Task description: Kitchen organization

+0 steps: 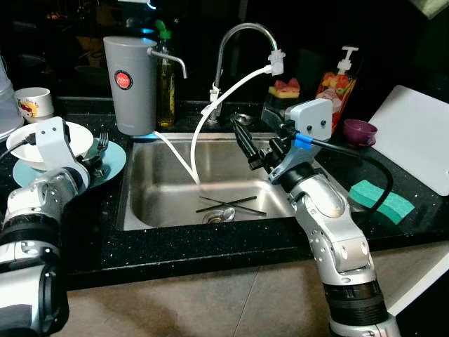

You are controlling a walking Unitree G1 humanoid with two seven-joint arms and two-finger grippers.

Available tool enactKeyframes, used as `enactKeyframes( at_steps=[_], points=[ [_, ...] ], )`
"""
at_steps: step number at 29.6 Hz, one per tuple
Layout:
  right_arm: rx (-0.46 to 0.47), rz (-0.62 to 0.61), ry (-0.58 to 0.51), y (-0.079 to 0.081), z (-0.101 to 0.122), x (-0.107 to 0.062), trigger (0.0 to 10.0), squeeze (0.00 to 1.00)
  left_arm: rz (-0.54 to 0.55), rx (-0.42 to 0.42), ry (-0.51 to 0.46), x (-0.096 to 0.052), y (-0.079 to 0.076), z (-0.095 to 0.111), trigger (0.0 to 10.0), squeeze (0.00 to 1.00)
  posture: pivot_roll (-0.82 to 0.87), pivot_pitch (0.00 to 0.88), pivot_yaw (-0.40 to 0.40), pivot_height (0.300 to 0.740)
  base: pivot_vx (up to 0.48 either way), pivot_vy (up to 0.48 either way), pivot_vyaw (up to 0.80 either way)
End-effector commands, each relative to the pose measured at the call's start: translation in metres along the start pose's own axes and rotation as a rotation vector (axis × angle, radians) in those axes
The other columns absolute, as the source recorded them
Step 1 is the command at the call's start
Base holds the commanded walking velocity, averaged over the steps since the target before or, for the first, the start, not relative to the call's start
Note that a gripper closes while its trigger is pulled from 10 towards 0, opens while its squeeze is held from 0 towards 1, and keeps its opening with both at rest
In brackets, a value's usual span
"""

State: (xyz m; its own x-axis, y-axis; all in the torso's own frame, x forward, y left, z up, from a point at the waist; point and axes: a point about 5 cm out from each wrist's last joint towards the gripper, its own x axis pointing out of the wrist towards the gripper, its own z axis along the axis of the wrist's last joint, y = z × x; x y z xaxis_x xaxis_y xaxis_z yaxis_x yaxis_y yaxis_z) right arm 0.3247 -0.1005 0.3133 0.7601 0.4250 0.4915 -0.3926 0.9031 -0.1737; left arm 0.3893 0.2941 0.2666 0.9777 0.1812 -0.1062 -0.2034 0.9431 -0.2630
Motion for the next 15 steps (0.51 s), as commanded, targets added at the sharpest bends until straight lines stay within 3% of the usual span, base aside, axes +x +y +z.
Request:
enactKeyframes(
  at_steps=[1, 10, 15],
  points=[
    [0.012, 0.033, -0.01, 0.005, 0.004, 0.003, 10.0, 0.0, -0.002, 0.027, 0.007, 0.0, 0.002, 0.004, 10.0, 0.0, 0.05, 0.157, -0.109, 0.74, 0.0, 0.0, 0.0],
    [0.025, 0.059, -0.008, 0.015, 0.007, 0.003, 10.0, 0.0, -0.031, 0.031, 0.065, 0.001, 0.008, 0.0, 10.0, 0.0, 0.04, 0.175, -0.097, 0.74, 0.0, 0.0, 0.0],
    [0.024, 0.042, -0.006, 0.013, 0.008, -0.001, 10.0, 0.0, -0.031, 0.1, 0.143, 0.002, 0.015, -0.014, 10.0, 0.0, 0.03, 0.172, -0.081, 0.74, 0.0, 0.0, 0.0]
  ],
)
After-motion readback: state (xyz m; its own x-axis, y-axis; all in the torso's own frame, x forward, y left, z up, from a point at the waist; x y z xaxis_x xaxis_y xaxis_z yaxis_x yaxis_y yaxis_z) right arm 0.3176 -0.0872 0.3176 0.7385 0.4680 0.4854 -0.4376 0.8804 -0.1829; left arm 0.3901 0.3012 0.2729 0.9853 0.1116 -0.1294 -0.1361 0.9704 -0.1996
